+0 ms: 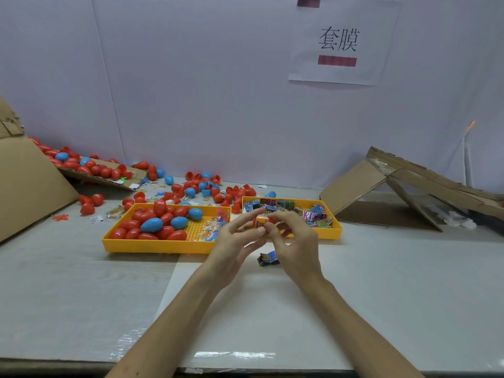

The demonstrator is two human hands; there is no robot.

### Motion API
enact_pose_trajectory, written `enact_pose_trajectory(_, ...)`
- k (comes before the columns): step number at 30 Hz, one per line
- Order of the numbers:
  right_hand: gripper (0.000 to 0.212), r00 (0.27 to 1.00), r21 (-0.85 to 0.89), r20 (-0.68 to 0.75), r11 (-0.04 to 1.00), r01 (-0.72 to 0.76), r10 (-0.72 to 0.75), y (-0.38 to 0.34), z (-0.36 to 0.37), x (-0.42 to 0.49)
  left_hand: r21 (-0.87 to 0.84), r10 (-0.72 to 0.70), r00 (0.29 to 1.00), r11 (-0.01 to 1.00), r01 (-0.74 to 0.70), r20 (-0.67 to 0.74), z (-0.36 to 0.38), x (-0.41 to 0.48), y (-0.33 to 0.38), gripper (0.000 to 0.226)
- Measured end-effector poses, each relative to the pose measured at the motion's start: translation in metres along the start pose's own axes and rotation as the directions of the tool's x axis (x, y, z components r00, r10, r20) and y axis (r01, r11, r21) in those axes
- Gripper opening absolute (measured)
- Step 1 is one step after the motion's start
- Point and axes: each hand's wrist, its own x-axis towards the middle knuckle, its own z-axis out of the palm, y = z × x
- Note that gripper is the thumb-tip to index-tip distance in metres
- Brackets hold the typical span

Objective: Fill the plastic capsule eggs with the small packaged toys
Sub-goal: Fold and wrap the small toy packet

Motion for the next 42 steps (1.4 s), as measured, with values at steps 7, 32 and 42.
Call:
enact_pose_trajectory(7, 0.019, 0.998, -0.029, -0.035, 0.998, 0.054, -0.055, -0.003, 0.0, 0.001, 0.008, 0.069, 0.989, 0.998, -0.069, -0.132, 0.0, 0.001, 0.0, 0.032)
enact_pose_trajectory(32, 0.007, 0.992, -0.088, -0.046, 0.99, 0.11, -0.115, -0.008, 0.0, -0.001, -0.081, 0.046, 0.969, 0.994, -0.068, -0.243, -0.003, 0.003, 0.0, 0.011)
enact_pose_trajectory(42, 0.007, 0.989, -0.103, -0.09, 0.989, 0.104, -0.114, -0.007, 0.001, -0.002, 0.066, 0.193, 0.949, 0.981, -0.183, -0.25, 0.004, 0.001, -0.002, 0.018)
